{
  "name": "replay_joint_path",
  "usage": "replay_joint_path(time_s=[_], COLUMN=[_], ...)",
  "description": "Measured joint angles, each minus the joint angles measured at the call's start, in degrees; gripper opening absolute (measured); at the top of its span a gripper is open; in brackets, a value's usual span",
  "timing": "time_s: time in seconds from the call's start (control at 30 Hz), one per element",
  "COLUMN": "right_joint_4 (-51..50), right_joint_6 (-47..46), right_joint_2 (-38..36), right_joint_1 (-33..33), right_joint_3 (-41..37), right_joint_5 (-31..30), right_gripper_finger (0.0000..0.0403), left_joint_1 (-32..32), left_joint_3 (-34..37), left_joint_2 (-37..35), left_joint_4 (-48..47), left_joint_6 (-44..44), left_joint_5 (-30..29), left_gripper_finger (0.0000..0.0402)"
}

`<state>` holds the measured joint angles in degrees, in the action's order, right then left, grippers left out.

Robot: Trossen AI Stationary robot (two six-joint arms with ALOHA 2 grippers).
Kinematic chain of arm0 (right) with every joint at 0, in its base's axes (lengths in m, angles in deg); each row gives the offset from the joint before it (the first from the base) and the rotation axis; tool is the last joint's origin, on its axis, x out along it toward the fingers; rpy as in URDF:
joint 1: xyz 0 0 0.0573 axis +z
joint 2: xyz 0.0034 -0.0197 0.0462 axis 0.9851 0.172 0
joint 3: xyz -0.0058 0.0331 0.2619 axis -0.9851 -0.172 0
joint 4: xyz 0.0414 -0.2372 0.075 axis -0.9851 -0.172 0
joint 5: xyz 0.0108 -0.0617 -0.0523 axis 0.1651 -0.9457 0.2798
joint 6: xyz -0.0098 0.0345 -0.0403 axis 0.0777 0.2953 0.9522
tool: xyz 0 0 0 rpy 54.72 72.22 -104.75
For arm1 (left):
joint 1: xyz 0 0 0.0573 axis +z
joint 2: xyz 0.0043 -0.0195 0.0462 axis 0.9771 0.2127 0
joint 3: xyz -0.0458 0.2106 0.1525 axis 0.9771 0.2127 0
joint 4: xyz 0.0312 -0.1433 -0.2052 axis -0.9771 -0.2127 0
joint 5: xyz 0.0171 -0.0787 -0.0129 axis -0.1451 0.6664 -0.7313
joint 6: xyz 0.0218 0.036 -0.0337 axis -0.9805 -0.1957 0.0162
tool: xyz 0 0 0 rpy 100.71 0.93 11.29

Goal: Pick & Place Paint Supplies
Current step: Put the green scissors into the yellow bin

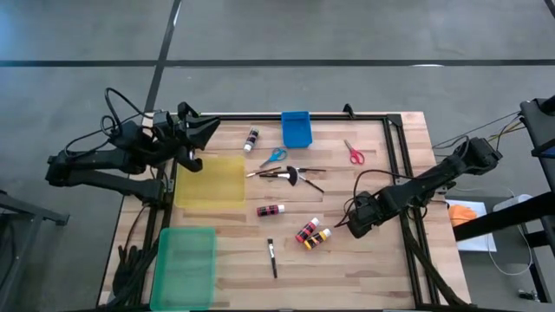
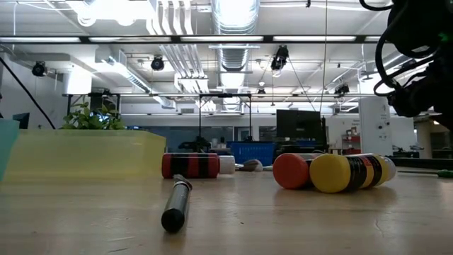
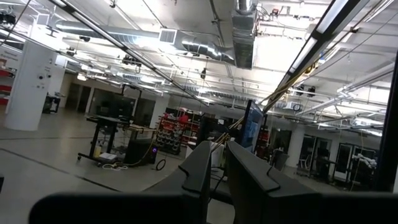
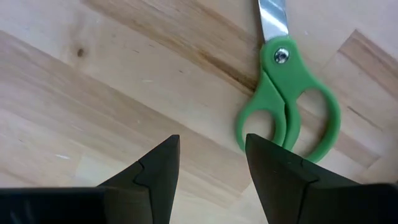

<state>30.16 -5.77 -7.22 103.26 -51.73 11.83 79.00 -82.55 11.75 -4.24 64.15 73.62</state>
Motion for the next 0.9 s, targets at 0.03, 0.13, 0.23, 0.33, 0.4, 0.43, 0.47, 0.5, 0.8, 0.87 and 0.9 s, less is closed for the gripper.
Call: replay_joint_path(time_s=[0.03, 0.13, 0.23, 0.33, 0.4, 0.43, 0.47, 0.5, 0.8, 0.87, 0.9], right_joint_4=[0.0, 0.2, 1.4, 4.9, 6.6, 7.0, 7.1, 7.2, 8.3, 8.3, 8.4], right_joint_6=[0.6, 1.7, 1.9, 2.7, 2.9, 2.9, 2.8, 2.8, 1.7, 1.6, 1.6], right_joint_2=[0.0, 0.0, -0.1, -0.1, -0.2, -0.1, -0.2, -0.3, -0.8, -0.5, -0.4], right_joint_1=[-0.1, -0.4, -0.4, -0.4, -0.4, -0.3, -0.3, -0.3, -0.3, -0.4, -0.4], right_joint_3=[-0.1, -0.6, -1.6, -2.8, -3.4, -3.4, -3.3, -3.3, -3.5, -3.7, -3.8], right_joint_5=[0.0, -0.1, -0.2, -0.1, 0.1, 0.0, 0.0, 0.1, 0.3, 0.3, 0.3], right_gripper_finger=[0.0182, 0.0182, 0.0182, 0.0182, 0.0182, 0.0182, 0.0182, 0.0182, 0.0179, 0.0174, 0.0169], left_joint_1=[0.0, 0.0, 0.0, 0.0, 0.0, 0.0, 0.0, 0.0, 0.0, 0.0, 0.0], left_joint_3=[0.0, 0.0, 0.0, 0.0, 0.0, 0.0, 0.0, 0.0, 0.0, 0.0, 0.0], left_joint_2=[0.0, 0.0, 0.0, 0.0, 0.0, 0.0, 0.0, 0.0, 0.0, 0.0, 0.0], left_joint_4=[0.0, -0.1, -0.1, -0.2, -0.2, -0.2, -0.2, -0.2, -0.1, -0.1, -0.1], left_joint_6=[0.0, 0.0, 0.9, 1.0, 1.1, 1.1, 1.1, 1.1, 1.1, 1.1, 1.1], left_joint_5=[0.0, 0.0, 0.0, 0.0, 0.0, 0.0, 0.0, 0.0, 0.0, 0.0, 0.0], left_gripper_finger=[0.0061, 0.0061, 0.0061, 0.0061, 0.0061, 0.0061, 0.0061, 0.0061, 0.006, 0.006, 0.006])
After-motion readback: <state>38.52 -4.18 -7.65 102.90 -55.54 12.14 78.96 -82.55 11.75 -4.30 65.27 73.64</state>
